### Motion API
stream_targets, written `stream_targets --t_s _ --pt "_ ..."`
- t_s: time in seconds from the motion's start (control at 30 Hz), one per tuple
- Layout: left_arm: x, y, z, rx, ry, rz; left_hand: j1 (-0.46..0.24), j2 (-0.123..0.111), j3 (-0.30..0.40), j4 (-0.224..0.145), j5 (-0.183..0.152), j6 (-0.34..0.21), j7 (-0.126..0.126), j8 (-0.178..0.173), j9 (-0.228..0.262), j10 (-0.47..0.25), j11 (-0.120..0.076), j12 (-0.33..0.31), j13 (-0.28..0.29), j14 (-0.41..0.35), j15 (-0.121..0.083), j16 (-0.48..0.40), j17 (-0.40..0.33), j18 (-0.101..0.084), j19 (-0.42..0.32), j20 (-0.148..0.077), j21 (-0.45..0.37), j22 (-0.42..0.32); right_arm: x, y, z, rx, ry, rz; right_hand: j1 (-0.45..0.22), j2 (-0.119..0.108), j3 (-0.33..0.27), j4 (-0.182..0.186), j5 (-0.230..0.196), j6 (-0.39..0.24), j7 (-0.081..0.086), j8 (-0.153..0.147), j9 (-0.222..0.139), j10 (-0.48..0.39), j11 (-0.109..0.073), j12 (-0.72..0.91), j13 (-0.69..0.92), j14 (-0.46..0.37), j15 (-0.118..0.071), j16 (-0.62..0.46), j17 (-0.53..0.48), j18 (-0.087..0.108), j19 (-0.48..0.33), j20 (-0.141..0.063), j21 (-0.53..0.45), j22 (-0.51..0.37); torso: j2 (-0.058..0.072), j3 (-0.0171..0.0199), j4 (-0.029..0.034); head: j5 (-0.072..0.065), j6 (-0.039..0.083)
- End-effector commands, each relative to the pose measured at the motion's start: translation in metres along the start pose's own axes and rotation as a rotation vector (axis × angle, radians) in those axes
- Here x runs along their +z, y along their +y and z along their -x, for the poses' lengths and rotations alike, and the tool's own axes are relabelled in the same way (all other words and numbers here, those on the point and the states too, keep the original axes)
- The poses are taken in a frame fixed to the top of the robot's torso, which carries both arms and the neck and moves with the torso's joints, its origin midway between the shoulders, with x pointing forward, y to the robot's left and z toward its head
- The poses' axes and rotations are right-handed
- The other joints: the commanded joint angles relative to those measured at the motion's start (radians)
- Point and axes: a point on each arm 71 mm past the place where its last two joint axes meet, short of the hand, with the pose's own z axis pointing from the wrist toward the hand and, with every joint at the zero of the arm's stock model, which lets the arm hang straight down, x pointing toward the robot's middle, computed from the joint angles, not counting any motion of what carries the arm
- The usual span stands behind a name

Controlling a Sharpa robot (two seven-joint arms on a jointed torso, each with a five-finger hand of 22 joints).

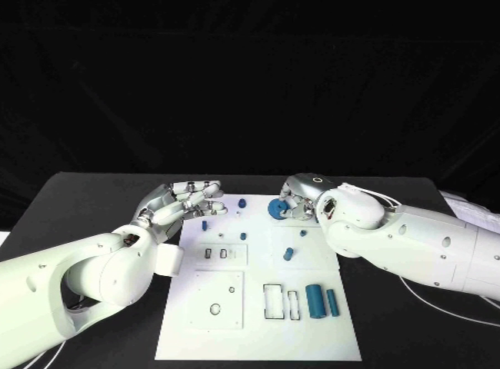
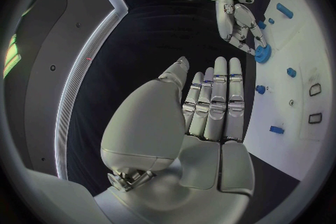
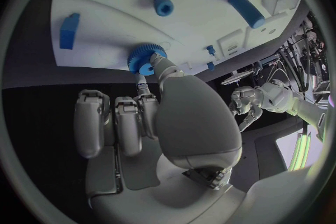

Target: Assemble the parts on the task board

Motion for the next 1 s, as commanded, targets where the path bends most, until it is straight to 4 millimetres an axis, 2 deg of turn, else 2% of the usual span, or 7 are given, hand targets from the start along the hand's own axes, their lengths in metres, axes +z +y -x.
stream_targets --t_s 0.03,0.27,0.3,0.47,0.7,0.83,1.0 --pt "0.001 -0.001 -0.002 -0.006 0.025 -0.002 0.008 0.002 0.002 -0.005 -0.005 -0.001 0.009 -0.006 -0.001 -0.001 0.005 -0.003 -0.001 0.007 0.0 -0.003 0.001 0.012 0.006 -0.002 0.003 -0.001 -0.001 0.014 0.005 0.035 -0.057 0.037 -0.019 0.005 0.001 0.004 -0.007 0.047 -0.025 0.003 0.01 0.033 -0.008 0.001 0.142 0.1 -0.007 0.005 0.243 -0.011 0.005 -0.003 0.005 0.002 0.0 -0.0001 0.0011 0.003 -0.001" --pt "0.001 0.0 -0.003 -0.007 0.026 0.0 0.009 0.002 0.003 -0.007 -0.005 -0.002 0.009 -0.007 -0.001 -0.002 0.006 -0.005 -0.001 0.007 0.0 -0.004 0.002 0.012 0.006 -0.002 0.003 -0.001 0.001 0.035 0.005 0.054 -0.052 0.072 -0.025 0.001 0.002 0.004 -0.012 0.048 -0.025 0.0 0.009 0.032 -0.008 -0.002 0.141 0.1 -0.008 0.004 0.241 -0.012 0.007 -0.004 0.007 0.006 0.0 -0.0017 0.0017 0.008 -0.004" --pt "0.001 0.0 -0.003 -0.007 0.026 0.001 0.009 0.002 0.003 -0.007 -0.005 -0.002 0.009 -0.007 -0.001 -0.002 0.006 -0.005 -0.001 0.007 0.0 -0.004 0.002 0.012 0.006 -0.002 0.003 -0.001 0.002 0.038 0.005 0.056 -0.051 0.075 -0.028 0.0 0.003 0.005 -0.013 0.048 -0.025 -0.001 0.009 0.032 -0.008 -0.002 0.141 0.1 -0.007 0.004 0.241 -0.012 0.007 -0.004 0.007 0.005 0.0 -0.0015 0.0002 0.01 -0.004" --pt "0.001 0.0 -0.002 -0.007 0.026 0.001 0.009 0.002 0.003 -0.008 -0.005 -0.002 0.009 -0.007 -0.001 -0.002 0.006 -0.006 -0.001 0.007 0.0 -0.005 0.002 0.011 0.006 -0.002 0.003 -0.002 0.005 0.048 0.003 0.059 -0.042 0.091 -0.031 -0.001 0.003 0.005 -0.015 0.049 -0.025 -0.002 0.009 0.032 -0.008 -0.003 0.141 0.099 -0.007 0.004 0.24 -0.012 0.007 -0.004 0.007 0.005 0.001 -0.0009 0.0003 0.014 -0.004" --pt "0.001 0.0 -0.003 -0.008 0.028 0.001 0.01 0.002 0.003 -0.008 -0.005 -0.002 0.009 -0.008 -0.001 -0.002 0.006 -0.006 -0.001 0.007 0.0 -0.005 0.002 0.011 0.006 -0.002 0.003 -0.002 0.013 0.059 -0.001 0.058 -0.03 0.104 -0.034 -0.003 0.004 0.006 -0.016 0.049 -0.025 -0.003 0.009 0.031 -0.008 -0.005 0.139 0.099 -0.007 0.003 0.239 -0.012 0.007 -0.004 0.007 0.006 0.001 -0.0005 0.0012 0.02 -0.006" --pt "0.001 0.0 -0.003 -0.008 0.029 0.002 0.01 0.002 0.003 -0.008 -0.005 -0.002 0.009 -0.008 -0.001 -0.002 0.006 -0.006 -0.001 0.007 0.0 -0.005 0.002 0.011 0.006 -0.002 0.003 -0.002 0.018 0.064 -0.005 0.057 -0.021 0.108 -0.036 -0.004 0.004 0.006 -0.017 0.048 -0.025 -0.005 0.009 0.031 -0.008 -0.005 0.14 0.099 -0.007 0.003 0.239 -0.012 0.007 -0.005 0.007 0.006 0.003 -0.0017 0.0049 0.018 -0.006" --pt "0.001 0.0 -0.004 -0.008 0.03 0.002 0.01 0.002 0.003 -0.008 -0.005 -0.002 0.009 -0.008 -0.001 -0.002 0.006 -0.006 -0.001 0.007 0.0 -0.005 0.002 0.011 0.006 -0.002 0.003 -0.002 0.021 0.068 -0.009 0.055 -0.014 0.112 -0.039 -0.005 0.004 0.006 -0.019 0.048 -0.024 -0.006 0.009 0.03 -0.007 -0.007 0.139 0.099 -0.007 0.003 0.238 -0.012 0.006 -0.005 0.007 0.006 0.002 -0.002 0.0033 0.021 -0.008"
